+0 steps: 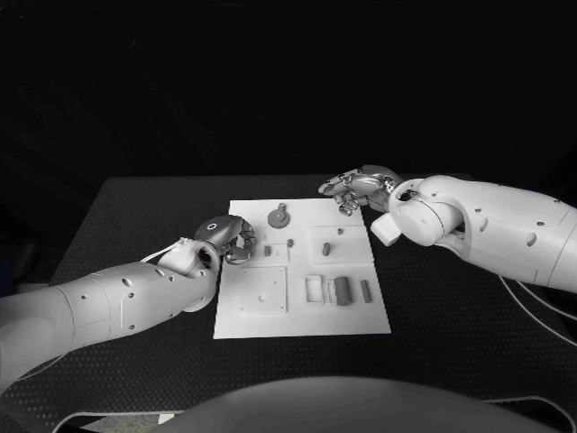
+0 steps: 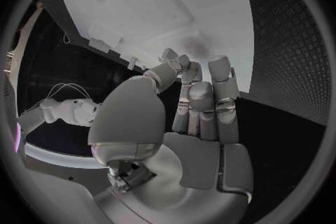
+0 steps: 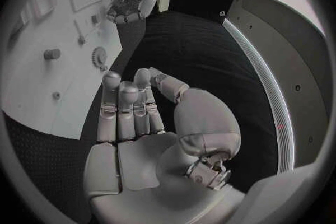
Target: Assemble the parts on the task board
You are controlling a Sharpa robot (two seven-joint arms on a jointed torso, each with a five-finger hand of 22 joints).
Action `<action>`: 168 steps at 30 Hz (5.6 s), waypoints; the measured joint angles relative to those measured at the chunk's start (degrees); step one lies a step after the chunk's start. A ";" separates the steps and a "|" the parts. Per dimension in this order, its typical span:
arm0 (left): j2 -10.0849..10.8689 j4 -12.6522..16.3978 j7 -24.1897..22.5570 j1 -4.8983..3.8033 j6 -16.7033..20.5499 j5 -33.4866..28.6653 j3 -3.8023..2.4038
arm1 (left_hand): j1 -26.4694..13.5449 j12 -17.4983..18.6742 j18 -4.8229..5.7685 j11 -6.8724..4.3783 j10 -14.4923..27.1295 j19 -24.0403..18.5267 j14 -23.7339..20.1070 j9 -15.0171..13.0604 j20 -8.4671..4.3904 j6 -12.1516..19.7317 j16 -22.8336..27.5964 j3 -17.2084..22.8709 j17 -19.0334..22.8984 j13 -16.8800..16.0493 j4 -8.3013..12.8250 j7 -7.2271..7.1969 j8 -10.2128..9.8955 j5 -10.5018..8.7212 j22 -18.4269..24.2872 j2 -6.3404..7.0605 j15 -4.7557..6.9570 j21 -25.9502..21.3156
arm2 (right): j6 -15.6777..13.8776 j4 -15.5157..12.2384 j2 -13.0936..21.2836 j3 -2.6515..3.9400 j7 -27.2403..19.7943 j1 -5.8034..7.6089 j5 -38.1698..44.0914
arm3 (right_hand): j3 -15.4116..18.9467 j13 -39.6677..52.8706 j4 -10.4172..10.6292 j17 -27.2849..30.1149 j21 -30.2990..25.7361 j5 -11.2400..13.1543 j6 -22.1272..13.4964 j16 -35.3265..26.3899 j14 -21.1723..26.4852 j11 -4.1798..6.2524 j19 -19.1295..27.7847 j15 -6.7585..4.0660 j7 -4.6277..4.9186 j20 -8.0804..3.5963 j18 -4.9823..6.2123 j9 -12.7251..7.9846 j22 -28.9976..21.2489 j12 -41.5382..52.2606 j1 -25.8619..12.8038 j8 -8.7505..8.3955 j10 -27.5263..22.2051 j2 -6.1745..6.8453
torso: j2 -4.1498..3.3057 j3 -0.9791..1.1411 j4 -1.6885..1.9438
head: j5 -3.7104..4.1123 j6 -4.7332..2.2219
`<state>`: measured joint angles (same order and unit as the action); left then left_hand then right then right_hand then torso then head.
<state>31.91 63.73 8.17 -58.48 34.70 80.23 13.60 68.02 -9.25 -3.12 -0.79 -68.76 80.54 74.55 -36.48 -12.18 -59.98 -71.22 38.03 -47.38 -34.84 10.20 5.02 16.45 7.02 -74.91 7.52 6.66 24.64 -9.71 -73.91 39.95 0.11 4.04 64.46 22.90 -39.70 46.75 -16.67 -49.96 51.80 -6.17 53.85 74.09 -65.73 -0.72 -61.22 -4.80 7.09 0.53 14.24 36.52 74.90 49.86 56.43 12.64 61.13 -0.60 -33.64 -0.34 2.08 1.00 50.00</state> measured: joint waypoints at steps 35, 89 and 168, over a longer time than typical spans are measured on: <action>-0.89 -1.71 -0.72 0.37 -1.68 -0.65 -0.01 | -2.95 1.27 -0.40 0.10 -0.11 -1.42 -0.14 1.13 0.82 0.57 0.49 -5.56 0.51 0.21 0.44 1.30 -1.19 0.25 -0.03 2.42 -0.26 -0.73 | 0.33 0.18 -0.22 0.00 -0.03 0.00 0.01 | 0.00 0.00 0.00 -0.04 0.00 0.00 -0.04 0.00 0.04 0.00 0.01 0.05 0.04 0.01 0.00 -0.08 0.00 0.00 0.00 0.00 0.00 0.00 | 0.07 0.00 0.10 | 0.42 0.01; 1.47 -0.28 -6.75 0.30 0.61 -9.79 -4.92 | -7.00 1.27 -0.47 0.13 -0.15 -1.40 -0.02 1.65 1.25 1.36 0.49 -8.77 0.74 -0.01 -1.59 0.91 -2.03 0.47 0.01 2.26 -0.78 -1.73 | 0.97 0.20 -0.13 0.00 -0.10 -0.12 -0.01 | 0.00 0.00 0.00 -0.02 0.00 0.00 -0.04 0.00 -0.19 0.00 0.03 0.00 0.05 0.03 0.00 -0.20 0.04 0.00 0.00 0.00 0.00 0.00 | 0.07 0.03 0.10 | 0.60 0.01; 4.34 -2.68 -13.45 -1.13 -20.09 9.24 -4.09 | -1.24 -11.54 -0.93 4.76 10.82 -6.00 -8.00 5.22 4.39 6.04 -1.56 -7.36 3.34 -2.47 3.51 3.77 -2.74 0.46 0.01 0.50 -4.20 -3.10 | 1.63 0.26 0.08 0.00 -0.10 -0.25 -0.01 | 0.16 0.00 -0.16 -0.10 0.00 0.00 -0.12 0.00 -0.04 0.00 0.13 0.16 0.10 0.13 0.00 -0.35 0.01 0.00 0.00 0.00 0.00 0.00 | 0.04 -0.04 0.06 | 0.54 0.01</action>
<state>36.25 61.05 -5.28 -59.61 14.60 89.46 9.51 66.79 -20.79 -4.05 3.97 -57.93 74.54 66.55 -31.27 -7.80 -53.95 -72.78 30.67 -44.03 -37.32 13.71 8.79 13.72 7.49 -74.90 8.02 2.46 21.54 -8.08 -73.65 40.03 0.10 3.94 64.21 22.89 -39.54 46.74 -16.83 -50.05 51.80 -6.17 53.72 74.08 -65.78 -0.72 -61.09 -4.64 7.19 0.66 14.25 36.17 74.91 49.86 56.43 12.64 61.13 -0.60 -33.60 -0.37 2.14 1.54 50.01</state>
